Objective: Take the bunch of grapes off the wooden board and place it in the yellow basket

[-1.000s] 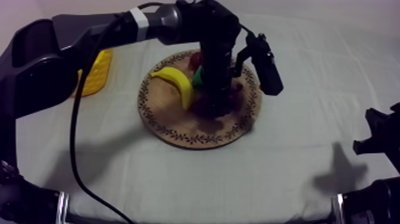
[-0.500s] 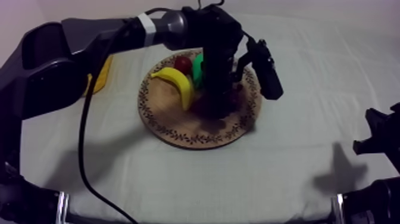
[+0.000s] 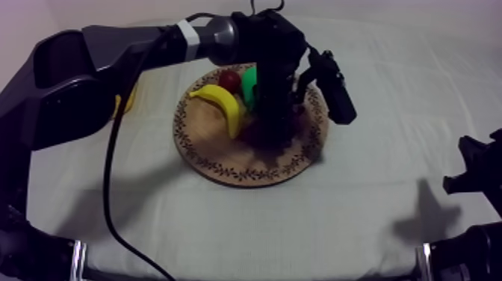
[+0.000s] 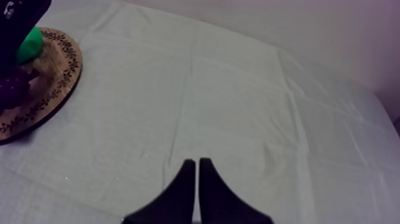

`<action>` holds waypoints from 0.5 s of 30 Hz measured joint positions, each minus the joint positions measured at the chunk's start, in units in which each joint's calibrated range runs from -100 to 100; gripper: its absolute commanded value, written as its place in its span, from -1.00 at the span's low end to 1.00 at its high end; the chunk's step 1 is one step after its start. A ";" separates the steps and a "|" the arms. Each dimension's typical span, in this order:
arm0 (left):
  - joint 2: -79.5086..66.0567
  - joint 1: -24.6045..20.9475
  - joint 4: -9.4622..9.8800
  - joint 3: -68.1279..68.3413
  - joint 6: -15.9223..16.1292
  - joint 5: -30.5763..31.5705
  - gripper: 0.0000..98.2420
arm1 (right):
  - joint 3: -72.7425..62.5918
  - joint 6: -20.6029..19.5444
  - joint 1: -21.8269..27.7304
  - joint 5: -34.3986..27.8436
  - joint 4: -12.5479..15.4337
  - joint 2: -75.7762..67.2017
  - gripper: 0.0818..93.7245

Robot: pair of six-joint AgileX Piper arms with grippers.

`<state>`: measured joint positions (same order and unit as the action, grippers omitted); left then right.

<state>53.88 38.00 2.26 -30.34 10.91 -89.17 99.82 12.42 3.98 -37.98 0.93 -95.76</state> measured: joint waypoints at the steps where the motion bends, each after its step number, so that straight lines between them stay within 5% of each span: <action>1: 0.05 0.05 -0.06 -0.06 -0.09 0.00 0.11 | 0.00 0.00 0.00 0.00 0.00 0.00 -0.99; 15: 1.00 0.10 -0.07 -0.33 -1.16 0.11 -0.06 | 0.00 0.00 0.00 0.00 0.00 0.00 -0.99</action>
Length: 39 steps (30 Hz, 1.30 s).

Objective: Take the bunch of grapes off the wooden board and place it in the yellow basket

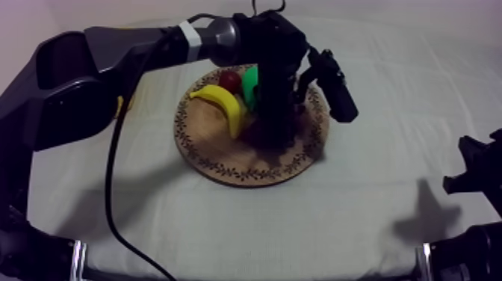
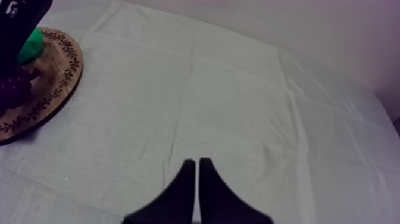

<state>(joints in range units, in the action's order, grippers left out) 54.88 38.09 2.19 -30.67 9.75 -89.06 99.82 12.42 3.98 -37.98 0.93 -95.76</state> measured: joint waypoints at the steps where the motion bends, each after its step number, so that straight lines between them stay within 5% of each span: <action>1: -0.15 0.00 0.00 0.30 0.00 0.42 -0.06 | 0.00 0.00 0.00 0.00 0.00 0.00 -0.99; 39: -26.63 1.01 1.79 14.29 -2.64 -1.76 -0.05 | 0.00 0.00 0.00 0.00 0.00 0.00 -0.99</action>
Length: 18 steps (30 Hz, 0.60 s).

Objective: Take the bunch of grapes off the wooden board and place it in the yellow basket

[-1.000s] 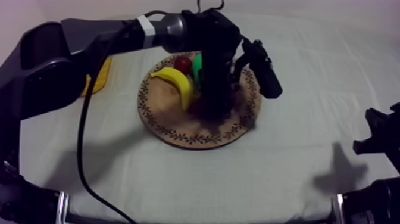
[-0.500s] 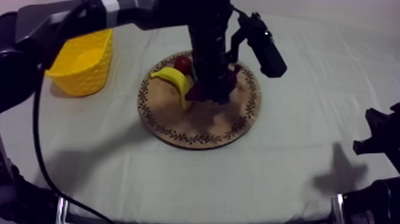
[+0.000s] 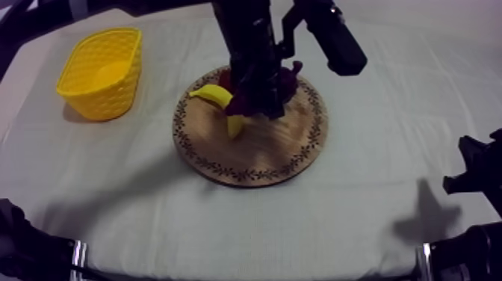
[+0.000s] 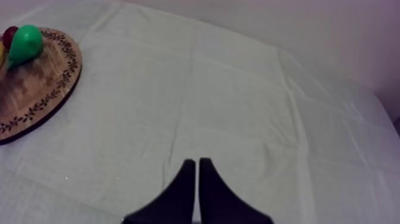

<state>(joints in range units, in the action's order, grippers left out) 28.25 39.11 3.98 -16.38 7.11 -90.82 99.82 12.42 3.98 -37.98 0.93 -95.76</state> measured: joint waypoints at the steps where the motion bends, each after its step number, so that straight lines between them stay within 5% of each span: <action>1: -0.41 -0.13 0.00 0.18 -0.05 0.00 -0.06 | 0.00 0.00 0.00 0.00 0.00 0.00 -0.99; 18: -5.80 -4.56 0.81 0.95 0.30 -1.20 -0.07 | 0.00 0.00 0.00 0.00 0.00 0.00 -0.99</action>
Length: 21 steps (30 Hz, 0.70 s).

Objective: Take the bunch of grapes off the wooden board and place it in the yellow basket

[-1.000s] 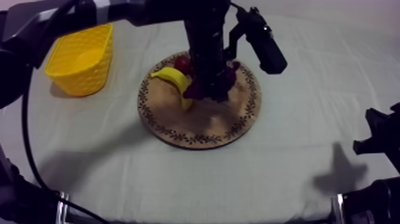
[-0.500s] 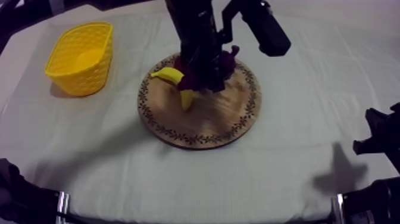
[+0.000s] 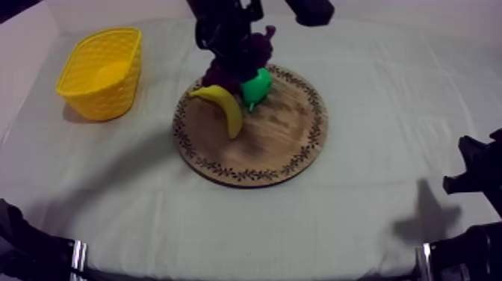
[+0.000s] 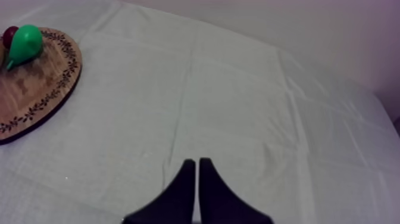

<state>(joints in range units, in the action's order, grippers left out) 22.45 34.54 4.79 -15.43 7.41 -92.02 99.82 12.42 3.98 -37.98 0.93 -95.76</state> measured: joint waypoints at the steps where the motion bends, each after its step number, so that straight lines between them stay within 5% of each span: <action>1: -0.39 -0.46 0.18 0.32 0.00 0.09 -0.07 | 0.00 0.00 0.00 0.00 0.00 0.00 -0.99; 21: -7.18 -12.59 1.69 3.09 2.08 -1.02 -0.08 | 0.00 0.00 0.00 0.00 0.00 0.00 -0.99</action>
<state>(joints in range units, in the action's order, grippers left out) 15.27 21.95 6.48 -12.34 9.49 -93.04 99.82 12.42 3.98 -37.98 0.93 -95.76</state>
